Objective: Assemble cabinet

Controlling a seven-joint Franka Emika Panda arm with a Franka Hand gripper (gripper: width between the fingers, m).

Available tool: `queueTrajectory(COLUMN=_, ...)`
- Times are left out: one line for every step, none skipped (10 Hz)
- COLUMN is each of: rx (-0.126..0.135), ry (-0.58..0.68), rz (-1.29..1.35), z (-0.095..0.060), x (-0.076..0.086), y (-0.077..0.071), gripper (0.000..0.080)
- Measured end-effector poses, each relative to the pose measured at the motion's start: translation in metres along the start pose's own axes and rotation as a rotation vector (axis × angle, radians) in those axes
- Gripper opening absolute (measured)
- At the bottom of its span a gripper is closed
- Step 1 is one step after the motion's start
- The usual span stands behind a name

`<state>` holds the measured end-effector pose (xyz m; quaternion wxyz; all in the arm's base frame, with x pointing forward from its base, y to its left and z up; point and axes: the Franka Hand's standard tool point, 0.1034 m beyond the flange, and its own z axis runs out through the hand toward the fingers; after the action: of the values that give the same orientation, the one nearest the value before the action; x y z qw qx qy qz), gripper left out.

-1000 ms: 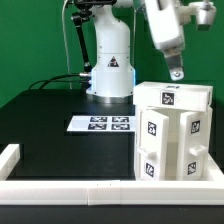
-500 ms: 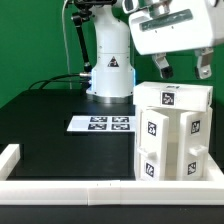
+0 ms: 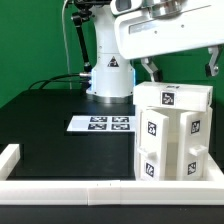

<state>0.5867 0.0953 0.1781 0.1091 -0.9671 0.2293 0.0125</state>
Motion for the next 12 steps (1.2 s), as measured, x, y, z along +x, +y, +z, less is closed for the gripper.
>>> queueTrajectory(rx=-0.038, ry=-0.001, rz=-0.201, z=-0.0006, x=0.0001, y=0.0007, gripper=0.0797)
queueTrajectory(rx=-0.068, ry=-0.014, rz=-0.365, z=0.0000, x=0.0003, y=-0.0002, gripper=0.0797)
queueTrajectory(rx=-0.098, ry=-0.024, rz=-0.505, z=0.0009, x=0.0008, y=-0.0019, gripper=0.0797)
queueTrajectory(rx=-0.124, ry=-0.028, rz=-0.609, z=0.0019, x=-0.0005, y=-0.0030, gripper=0.0797)
queueTrajectory(rx=-0.123, ry=-0.031, rz=-0.684, z=0.0018, x=0.0003, y=-0.0021, gripper=0.0797)
queueTrajectory(rx=-0.123, ry=-0.036, rz=-0.757, z=0.0016, x=0.0011, y=-0.0007, gripper=0.0797)
queueTrajectory(rx=-0.122, ry=-0.041, rz=-0.840, z=0.0018, x=0.0010, y=-0.0006, gripper=0.0797)
queueTrajectory(rx=-0.130, ry=-0.034, rz=-0.970, z=0.0023, x=0.0031, y=-0.0007, gripper=0.0797)
queueTrajectory(rx=-0.133, ry=-0.024, rz=-1.101, z=0.0038, x=0.0047, y=-0.0011, gripper=0.0797)
queueTrajectory(rx=-0.135, ry=-0.022, rz=-1.212, z=0.0054, x=0.0054, y=0.0002, gripper=0.0797)
queueTrajectory(rx=-0.138, ry=-0.017, rz=-1.304, z=0.0074, x=0.0059, y=0.0011, gripper=0.0797)
queueTrajectory(rx=-0.143, ry=-0.013, rz=-1.415, z=0.0091, x=0.0067, y=0.0020, gripper=0.0797)
